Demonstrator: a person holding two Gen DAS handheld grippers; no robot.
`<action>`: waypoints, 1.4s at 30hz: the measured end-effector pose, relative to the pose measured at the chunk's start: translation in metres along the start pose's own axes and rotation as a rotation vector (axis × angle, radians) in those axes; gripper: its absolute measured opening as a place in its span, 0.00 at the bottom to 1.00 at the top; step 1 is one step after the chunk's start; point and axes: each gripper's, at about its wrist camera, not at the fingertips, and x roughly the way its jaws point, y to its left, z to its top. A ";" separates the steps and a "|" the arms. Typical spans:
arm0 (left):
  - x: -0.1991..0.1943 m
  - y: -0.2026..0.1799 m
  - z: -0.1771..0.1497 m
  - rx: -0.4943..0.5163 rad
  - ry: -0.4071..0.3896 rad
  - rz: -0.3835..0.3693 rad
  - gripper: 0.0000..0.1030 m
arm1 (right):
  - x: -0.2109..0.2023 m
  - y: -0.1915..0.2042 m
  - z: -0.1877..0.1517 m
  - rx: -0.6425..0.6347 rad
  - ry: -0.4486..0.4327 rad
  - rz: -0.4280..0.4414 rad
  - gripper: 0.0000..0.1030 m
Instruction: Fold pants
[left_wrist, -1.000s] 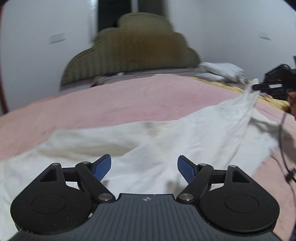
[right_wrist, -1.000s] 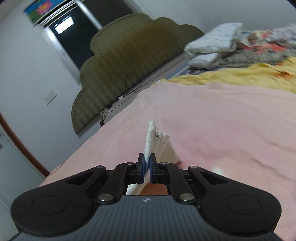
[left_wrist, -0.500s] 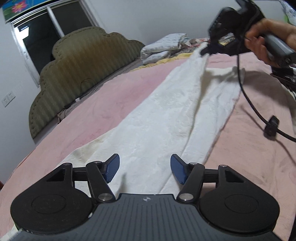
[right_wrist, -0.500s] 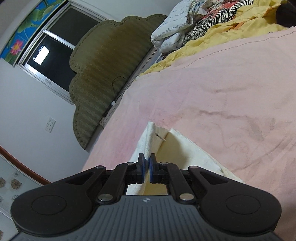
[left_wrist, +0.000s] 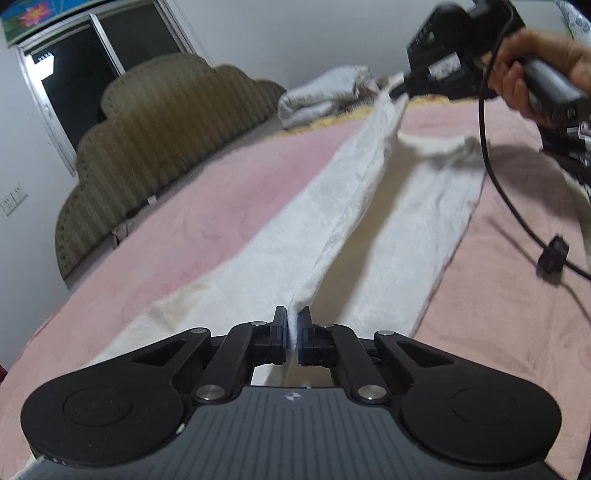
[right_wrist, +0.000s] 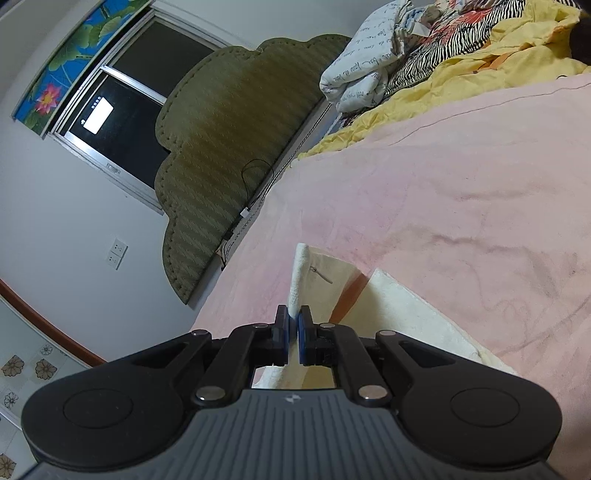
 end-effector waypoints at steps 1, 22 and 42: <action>-0.006 0.004 0.005 -0.010 -0.025 0.009 0.06 | -0.002 0.001 0.000 0.001 -0.005 0.002 0.05; -0.034 0.021 -0.013 -0.192 0.055 -0.303 0.40 | -0.063 -0.038 -0.026 -0.031 0.035 -0.298 0.10; 0.020 0.095 -0.009 -0.491 0.192 -0.024 0.67 | 0.086 0.063 -0.051 -0.754 0.156 -0.354 0.16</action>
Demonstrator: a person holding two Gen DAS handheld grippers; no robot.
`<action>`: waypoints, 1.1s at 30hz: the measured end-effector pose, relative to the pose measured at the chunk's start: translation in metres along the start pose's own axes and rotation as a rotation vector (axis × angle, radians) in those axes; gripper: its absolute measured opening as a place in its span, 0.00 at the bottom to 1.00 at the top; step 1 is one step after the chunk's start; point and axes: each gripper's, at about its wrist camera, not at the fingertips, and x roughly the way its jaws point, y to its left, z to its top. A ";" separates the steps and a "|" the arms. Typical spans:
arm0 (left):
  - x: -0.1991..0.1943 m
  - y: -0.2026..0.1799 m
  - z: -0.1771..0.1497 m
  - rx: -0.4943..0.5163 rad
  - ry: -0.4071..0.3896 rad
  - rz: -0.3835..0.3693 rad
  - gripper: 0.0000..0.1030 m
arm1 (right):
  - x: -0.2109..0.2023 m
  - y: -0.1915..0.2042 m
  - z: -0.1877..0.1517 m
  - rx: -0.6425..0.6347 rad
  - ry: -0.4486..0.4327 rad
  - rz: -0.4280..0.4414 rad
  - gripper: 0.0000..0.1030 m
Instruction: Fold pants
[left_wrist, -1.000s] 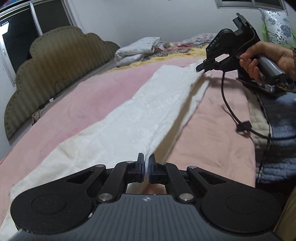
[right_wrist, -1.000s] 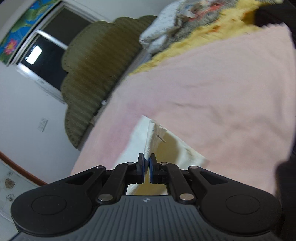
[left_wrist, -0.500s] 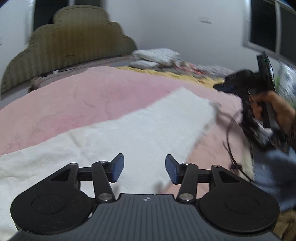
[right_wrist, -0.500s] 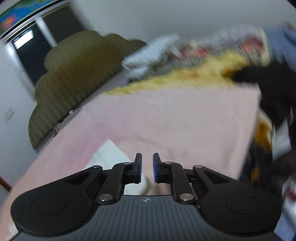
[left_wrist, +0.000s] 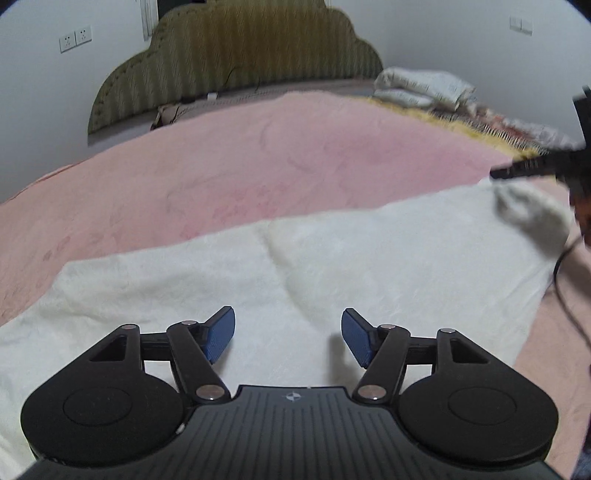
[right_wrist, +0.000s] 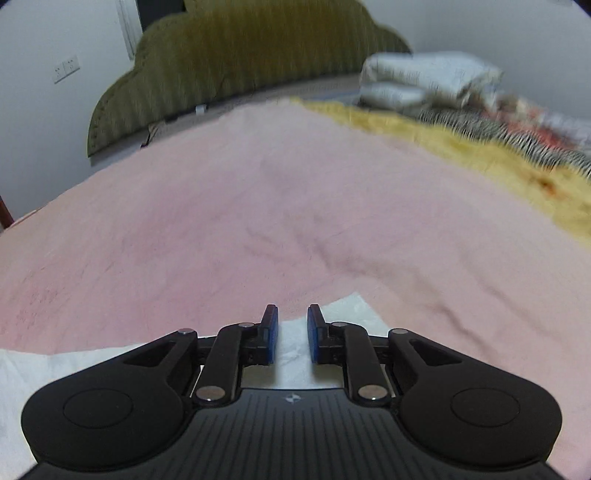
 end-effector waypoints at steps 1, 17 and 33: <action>0.001 -0.002 0.002 -0.010 -0.001 -0.013 0.69 | -0.011 0.008 -0.009 -0.040 0.001 0.048 0.17; 0.011 -0.052 -0.022 0.162 0.002 -0.062 0.68 | -0.070 0.015 -0.080 -0.178 0.126 0.147 0.38; -0.002 -0.066 -0.026 0.171 -0.073 -0.046 0.71 | -0.061 -0.088 -0.114 0.612 -0.018 0.320 0.38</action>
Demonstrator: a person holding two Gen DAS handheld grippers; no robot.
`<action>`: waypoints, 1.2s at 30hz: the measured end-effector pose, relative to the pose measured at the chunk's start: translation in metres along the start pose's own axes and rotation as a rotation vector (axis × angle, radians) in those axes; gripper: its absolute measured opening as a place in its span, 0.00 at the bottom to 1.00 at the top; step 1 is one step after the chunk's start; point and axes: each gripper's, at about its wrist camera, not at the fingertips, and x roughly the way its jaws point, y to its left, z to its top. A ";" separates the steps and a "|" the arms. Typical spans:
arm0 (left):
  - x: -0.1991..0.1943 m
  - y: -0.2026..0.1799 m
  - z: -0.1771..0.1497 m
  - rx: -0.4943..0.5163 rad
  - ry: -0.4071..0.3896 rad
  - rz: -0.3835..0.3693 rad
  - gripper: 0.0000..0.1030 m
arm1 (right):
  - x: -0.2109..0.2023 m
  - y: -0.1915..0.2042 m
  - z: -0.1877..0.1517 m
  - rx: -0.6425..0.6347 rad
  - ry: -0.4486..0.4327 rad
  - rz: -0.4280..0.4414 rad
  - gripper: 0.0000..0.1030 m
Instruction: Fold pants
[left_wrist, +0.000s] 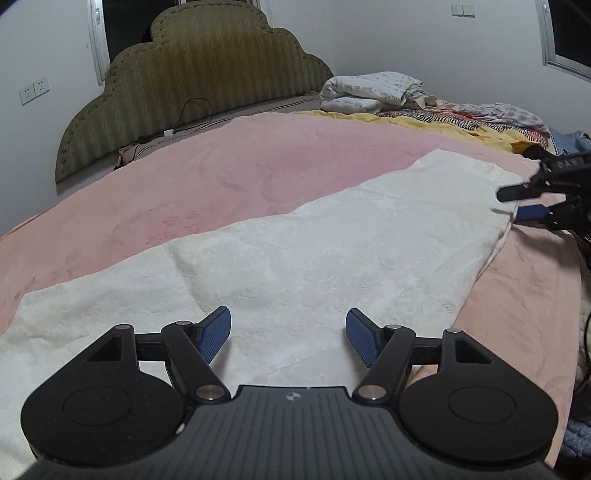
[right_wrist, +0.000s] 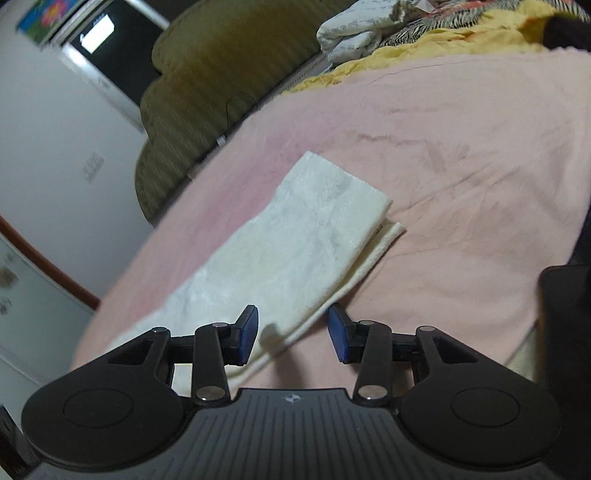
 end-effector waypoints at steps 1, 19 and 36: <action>0.001 -0.002 0.001 0.004 -0.002 -0.001 0.71 | 0.003 -0.004 0.001 0.027 -0.025 0.017 0.38; 0.048 0.058 0.042 -0.655 0.049 -0.394 0.78 | 0.034 0.048 0.017 -0.353 -0.159 -0.174 0.15; 0.091 0.055 0.047 -1.050 0.022 -0.728 0.98 | 0.042 0.183 -0.111 -1.224 -0.091 0.008 0.15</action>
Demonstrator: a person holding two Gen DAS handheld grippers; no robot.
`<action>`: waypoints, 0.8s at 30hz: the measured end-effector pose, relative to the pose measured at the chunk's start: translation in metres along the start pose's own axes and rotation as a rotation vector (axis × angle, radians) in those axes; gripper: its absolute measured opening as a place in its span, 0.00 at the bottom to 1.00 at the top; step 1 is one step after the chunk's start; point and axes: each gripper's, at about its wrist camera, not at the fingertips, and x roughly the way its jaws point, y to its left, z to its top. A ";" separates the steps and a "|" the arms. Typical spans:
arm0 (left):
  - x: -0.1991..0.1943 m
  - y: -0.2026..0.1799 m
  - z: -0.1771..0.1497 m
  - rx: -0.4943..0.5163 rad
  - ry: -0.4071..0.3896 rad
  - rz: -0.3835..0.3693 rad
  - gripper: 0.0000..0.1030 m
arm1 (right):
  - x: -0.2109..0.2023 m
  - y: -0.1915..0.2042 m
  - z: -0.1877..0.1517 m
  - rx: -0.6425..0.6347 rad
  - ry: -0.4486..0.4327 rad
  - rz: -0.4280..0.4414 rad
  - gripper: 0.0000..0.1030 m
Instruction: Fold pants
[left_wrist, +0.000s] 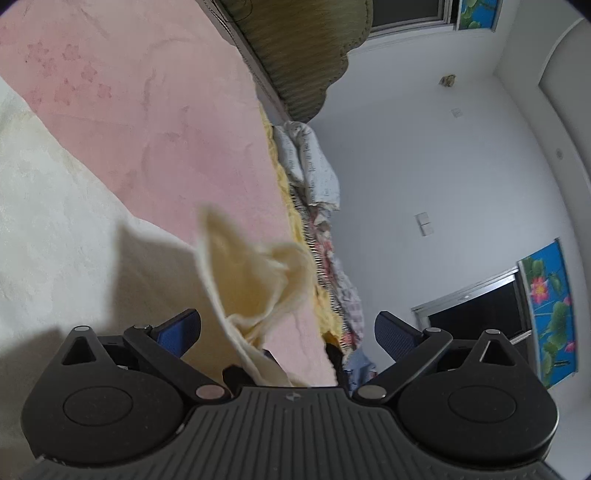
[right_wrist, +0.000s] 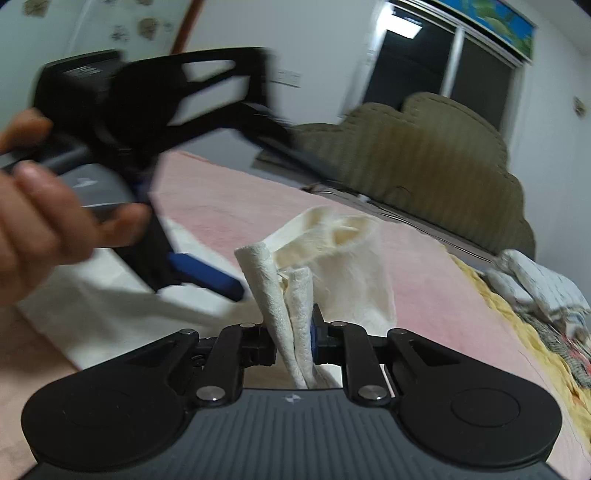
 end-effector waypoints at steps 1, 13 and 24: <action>0.003 0.000 0.000 0.006 0.007 0.024 0.98 | -0.001 0.003 0.001 0.000 -0.006 0.016 0.15; -0.016 -0.026 -0.008 0.467 -0.065 0.443 0.20 | 0.007 0.057 0.011 -0.151 -0.016 0.064 0.15; -0.086 -0.023 -0.004 0.692 -0.156 0.735 0.20 | 0.033 0.122 0.047 -0.173 -0.072 0.241 0.15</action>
